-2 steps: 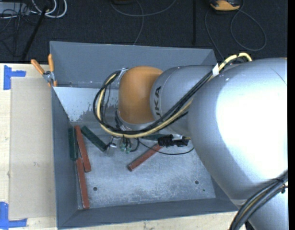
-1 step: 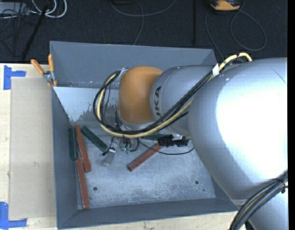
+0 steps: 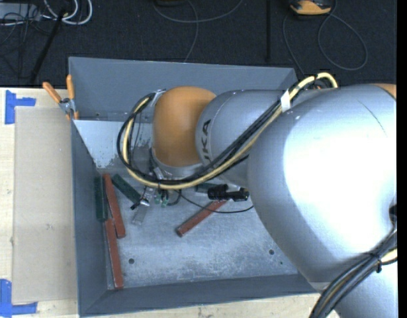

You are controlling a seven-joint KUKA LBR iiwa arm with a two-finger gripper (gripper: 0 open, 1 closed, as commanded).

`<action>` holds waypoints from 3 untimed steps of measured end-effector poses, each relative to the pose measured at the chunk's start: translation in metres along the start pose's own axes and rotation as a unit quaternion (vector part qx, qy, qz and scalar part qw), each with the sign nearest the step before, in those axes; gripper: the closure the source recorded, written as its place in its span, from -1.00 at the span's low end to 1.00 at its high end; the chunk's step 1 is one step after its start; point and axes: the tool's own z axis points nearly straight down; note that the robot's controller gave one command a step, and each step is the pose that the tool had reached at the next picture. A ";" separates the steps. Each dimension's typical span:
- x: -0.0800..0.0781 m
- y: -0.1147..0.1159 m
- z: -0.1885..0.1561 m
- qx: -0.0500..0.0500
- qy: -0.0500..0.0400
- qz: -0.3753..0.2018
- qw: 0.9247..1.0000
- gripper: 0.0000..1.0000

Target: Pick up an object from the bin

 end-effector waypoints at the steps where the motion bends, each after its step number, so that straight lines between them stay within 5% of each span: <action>1: -0.002 0.014 0.000 0.000 0.001 0.012 1.000 -1.00; 2: -0.003 0.013 0.000 0.001 -0.001 0.012 1.000 1.00; 3: -0.007 0.003 -0.001 -0.001 0.001 0.029 1.000 1.00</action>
Offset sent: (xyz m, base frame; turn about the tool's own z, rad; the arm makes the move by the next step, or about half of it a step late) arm 0.0073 0.0116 0.0004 0.0265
